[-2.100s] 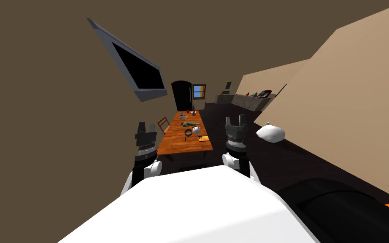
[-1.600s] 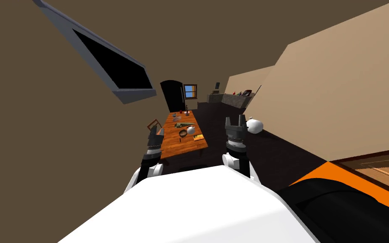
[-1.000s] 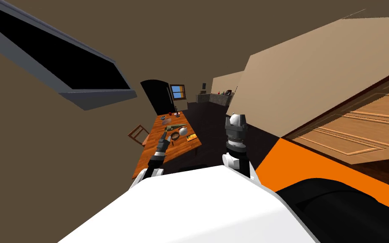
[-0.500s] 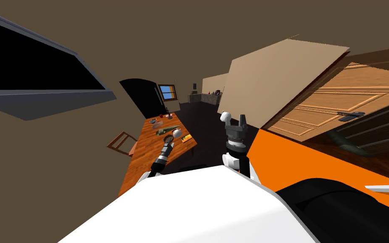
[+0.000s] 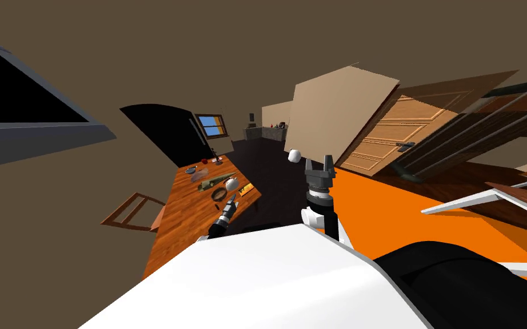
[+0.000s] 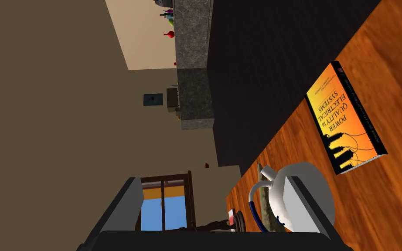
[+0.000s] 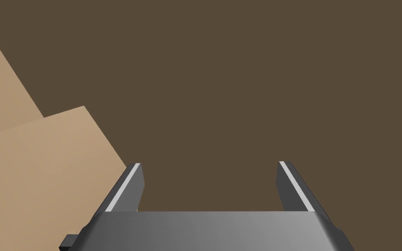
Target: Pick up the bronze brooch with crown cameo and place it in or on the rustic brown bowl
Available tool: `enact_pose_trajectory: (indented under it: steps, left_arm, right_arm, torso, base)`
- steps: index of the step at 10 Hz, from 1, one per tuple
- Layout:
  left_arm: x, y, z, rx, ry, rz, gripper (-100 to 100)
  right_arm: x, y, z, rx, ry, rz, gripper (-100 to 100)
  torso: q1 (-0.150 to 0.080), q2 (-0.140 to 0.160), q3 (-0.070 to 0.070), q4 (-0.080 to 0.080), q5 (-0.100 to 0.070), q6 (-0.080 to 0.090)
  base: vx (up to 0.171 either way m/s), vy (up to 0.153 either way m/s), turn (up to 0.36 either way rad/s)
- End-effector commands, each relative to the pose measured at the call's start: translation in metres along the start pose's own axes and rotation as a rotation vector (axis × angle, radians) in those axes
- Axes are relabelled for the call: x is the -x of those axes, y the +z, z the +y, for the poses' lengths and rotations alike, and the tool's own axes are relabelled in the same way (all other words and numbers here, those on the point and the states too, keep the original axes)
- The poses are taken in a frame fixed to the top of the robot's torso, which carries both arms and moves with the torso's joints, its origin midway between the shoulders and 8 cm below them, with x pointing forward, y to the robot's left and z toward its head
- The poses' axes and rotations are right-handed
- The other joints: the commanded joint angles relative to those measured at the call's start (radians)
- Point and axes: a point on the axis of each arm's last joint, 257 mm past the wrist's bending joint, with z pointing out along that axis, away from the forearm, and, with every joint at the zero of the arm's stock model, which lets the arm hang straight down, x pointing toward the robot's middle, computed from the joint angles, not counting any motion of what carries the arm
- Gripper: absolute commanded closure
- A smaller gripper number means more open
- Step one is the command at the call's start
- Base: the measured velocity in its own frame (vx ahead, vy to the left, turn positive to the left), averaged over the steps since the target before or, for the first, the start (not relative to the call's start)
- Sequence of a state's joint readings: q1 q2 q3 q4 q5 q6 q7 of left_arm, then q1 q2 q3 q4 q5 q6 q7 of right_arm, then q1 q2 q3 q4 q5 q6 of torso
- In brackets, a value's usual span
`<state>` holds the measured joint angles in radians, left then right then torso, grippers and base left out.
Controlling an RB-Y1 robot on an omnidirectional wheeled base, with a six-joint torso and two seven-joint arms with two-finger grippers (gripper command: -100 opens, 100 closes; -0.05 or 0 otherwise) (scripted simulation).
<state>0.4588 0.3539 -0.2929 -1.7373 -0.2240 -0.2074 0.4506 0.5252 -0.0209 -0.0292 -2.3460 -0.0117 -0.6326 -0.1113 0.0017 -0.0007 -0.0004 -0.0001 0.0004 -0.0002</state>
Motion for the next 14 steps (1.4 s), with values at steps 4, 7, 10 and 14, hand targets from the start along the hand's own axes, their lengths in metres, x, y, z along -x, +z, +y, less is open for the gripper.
enact_pose_trajectory:
  steps: [4,7,10,14]
  left_arm:
    - [0.013,-0.022,0.064,0.164,-0.032,-0.006,-100]
    - [0.025,-0.052,0.13,0.342,-0.05,-0.02,-100]
    - [0.043,-0.093,0.19,0.515,-0.052,-0.051,-100]
    - [0.066,-0.139,0.237,0.669,-0.044,-0.094,-100]
  right_arm:
    - [0.0,0.0,0.0,0.0,0.0,0.0,0]
    - [0.0,0.0,0.0,0.0,0.0,0.0,0]
    - [0.0,0.0,0.0,0.0,0.0,0.0,0]
    - [0.0,0.0,0.0,0.0,0.0,0.0,0]
  torso:
    - [0.0,0.0,0.0,0.0,0.0,0.0]
    - [0.001,0.0,0.0,0.0,0.0,-0.001]
    - [0.0,0.0,0.0,0.0,0.0,-0.002]
    - [0.0,0.0,0.0,0.0,0.0,-0.002]
  base:
    - [0.006,0.013,-0.177]
    - [0.009,0.023,-0.327]
    - [0.009,0.019,-0.274]
    - [0.004,0.02,-0.246]
